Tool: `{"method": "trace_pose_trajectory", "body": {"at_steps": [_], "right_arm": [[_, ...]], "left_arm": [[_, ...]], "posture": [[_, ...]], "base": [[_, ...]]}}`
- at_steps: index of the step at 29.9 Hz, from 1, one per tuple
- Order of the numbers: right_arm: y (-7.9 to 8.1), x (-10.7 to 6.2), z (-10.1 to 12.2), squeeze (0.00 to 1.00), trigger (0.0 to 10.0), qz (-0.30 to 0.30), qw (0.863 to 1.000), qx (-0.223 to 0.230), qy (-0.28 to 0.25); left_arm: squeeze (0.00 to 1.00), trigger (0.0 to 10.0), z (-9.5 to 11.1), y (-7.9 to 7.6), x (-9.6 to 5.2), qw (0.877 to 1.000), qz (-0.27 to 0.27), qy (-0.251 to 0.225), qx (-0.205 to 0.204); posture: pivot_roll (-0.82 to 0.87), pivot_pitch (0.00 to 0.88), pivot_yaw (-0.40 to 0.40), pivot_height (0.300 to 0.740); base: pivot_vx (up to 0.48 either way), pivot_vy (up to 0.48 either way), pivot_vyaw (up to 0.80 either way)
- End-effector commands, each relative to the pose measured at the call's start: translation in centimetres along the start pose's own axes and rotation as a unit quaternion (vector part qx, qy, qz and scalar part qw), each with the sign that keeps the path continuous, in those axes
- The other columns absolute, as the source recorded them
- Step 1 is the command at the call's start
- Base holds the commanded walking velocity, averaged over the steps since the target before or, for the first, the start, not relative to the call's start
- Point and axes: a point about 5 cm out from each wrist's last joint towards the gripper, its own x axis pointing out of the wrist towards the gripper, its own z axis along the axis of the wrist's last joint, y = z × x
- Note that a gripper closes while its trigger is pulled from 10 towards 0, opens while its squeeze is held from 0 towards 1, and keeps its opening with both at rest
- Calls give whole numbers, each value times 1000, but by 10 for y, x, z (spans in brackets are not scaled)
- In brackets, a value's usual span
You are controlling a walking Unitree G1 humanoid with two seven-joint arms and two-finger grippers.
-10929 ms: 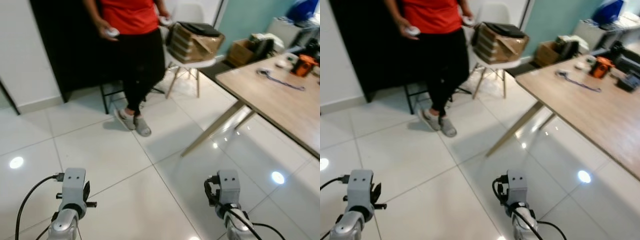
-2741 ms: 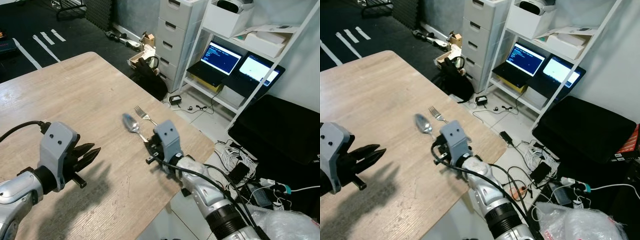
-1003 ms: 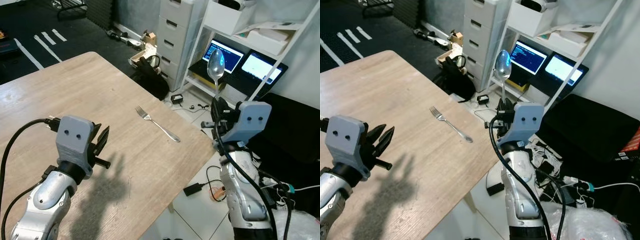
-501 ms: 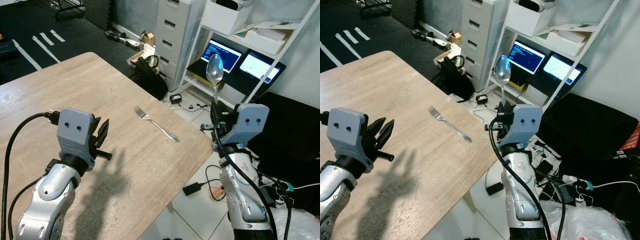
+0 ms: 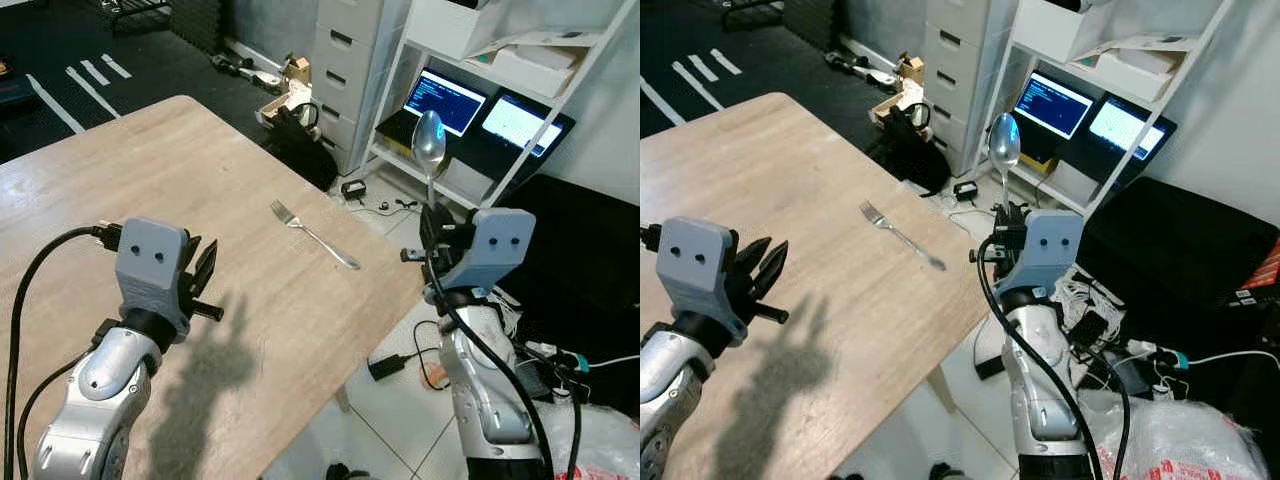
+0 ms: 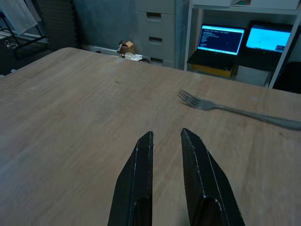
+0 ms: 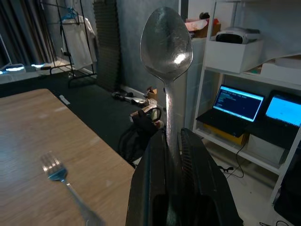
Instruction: Setting the table
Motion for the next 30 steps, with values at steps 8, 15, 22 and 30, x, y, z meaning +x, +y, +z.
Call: {"method": "trace_pose_trajectory", "body": {"at_steps": [8, 15, 22, 30], "right_arm": [[-2, -1, -5, 0, 10000, -5, 1000, -2, 13], [-2, -1, -5, 0, 10000, -5, 1000, -3, 13], [-3, -1, -6, 0, 10000, -6, 1000, -4, 14], [-3, -2, -6, 0, 10000, -6, 1000, -4, 15]], "left_arm": [[0, 10000, -4, 2, 1, 1000, 3, 8, 2], [0, 10000, -4, 2, 1, 1000, 2, 8, 2], [0, 10000, -4, 2, 2, 1000, 1, 8, 1], [0, 10000, -4, 1, 2, 1000, 1, 7, 1]], "posture": [[55, 63, 34, 740], [52, 61, 35, 740], [51, 61, 35, 740], [50, 62, 36, 740]], "base": [[-295, 0, 0], [-279, 0, 0], [-269, 0, 0], [-263, 0, 0]]}}
